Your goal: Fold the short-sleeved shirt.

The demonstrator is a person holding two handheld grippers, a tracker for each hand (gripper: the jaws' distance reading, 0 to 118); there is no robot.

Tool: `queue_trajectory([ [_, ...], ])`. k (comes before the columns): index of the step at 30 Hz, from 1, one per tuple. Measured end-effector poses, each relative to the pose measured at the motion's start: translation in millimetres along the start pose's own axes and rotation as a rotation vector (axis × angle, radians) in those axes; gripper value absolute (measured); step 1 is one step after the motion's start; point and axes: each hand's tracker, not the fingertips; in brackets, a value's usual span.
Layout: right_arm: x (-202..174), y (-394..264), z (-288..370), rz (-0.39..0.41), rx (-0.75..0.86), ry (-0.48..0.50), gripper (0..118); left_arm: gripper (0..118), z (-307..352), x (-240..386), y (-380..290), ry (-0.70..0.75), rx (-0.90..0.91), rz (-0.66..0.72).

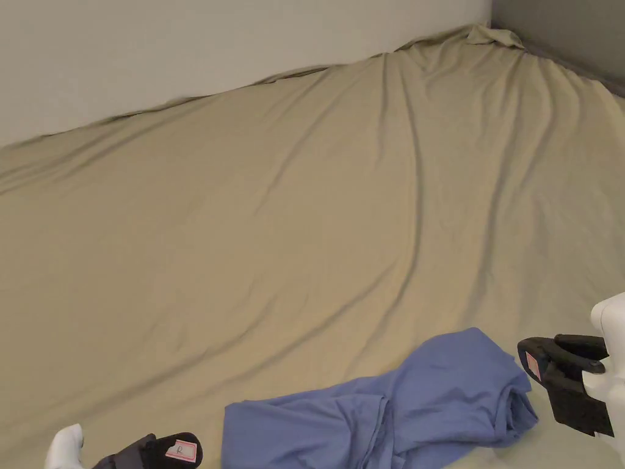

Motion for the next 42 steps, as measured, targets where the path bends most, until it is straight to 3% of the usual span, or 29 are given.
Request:
queue_trajectory([
  [2, -2, -1, -3, -0.005, -0.012, 0.006, 4, 118, -37, -5, 0, 0.039, -0.071, -0.03],
  [5, -4, 0, -8, 0.004, -0.03, -0.002, 4, 118, -83, -29, 8, 0.079, -0.153, 0.057],
  [6, -4, 0, -10, 0.003, -0.035, -0.004, 4, 118, -93, -39, 12, 0.021, -0.164, 0.085],
  [10, 1, 0, -21, -0.008, -0.058, -0.012, 4, 117, -99, -17, 15, -0.088, -0.089, -0.025],
  [11, 2, 0, -24, -0.007, -0.067, -0.014, 4, 82, -103, -15, 15, -0.107, -0.111, -0.017],
  [12, 2, 0, -27, -0.003, -0.074, -0.018, 4, 13, -112, -13, 15, -0.012, -0.094, -0.071],
  [13, 3, -1, -30, -0.001, -0.079, -0.023, 4, 10, -115, -16, 14, 0.055, -0.081, -0.044],
  [15, 4, -2, -30, -0.001, -0.086, -0.024, 4, 10, -109, -20, 16, -0.005, -0.089, -0.032],
  [19, 6, -4, -28, 0.002, -0.09, -0.019, 4, 10, -71, -17, 15, 0.075, -0.012, -0.077],
  [22, 11, -5, -25, 0.0, -0.082, -0.022, 4, 10, -24, -24, 16, 0.064, 0.068, -0.008],
  [27, 24, -9, -22, -0.026, -0.068, -0.023, 4, 10, 27, 13, 17, 0.459, 0.171, -0.102],
  [29, 28, -11, -21, -0.033, -0.065, -0.029, 4, 10, 23, 35, 16, 0.563, 0.164, -0.09],
  [32, 35, -14, -20, -0.066, -0.056, -0.028, 4, 10, -19, 93, 3, 0.68, 0.149, -0.247],
  [38, 48, -19, -11, -0.083, -0.043, -0.038, 4, 10, -153, 179, -26, 0.472, -0.108, -0.509],
  [41, 57, -23, -6, -0.096, -0.046, -0.057, 4, 10, -200, 190, -29, 0.348, -0.223, -0.469],
  [42, 60, -25, -4, -0.103, -0.045, -0.065, 4, 18, -210, 185, -24, 0.305, -0.249, -0.426],
])
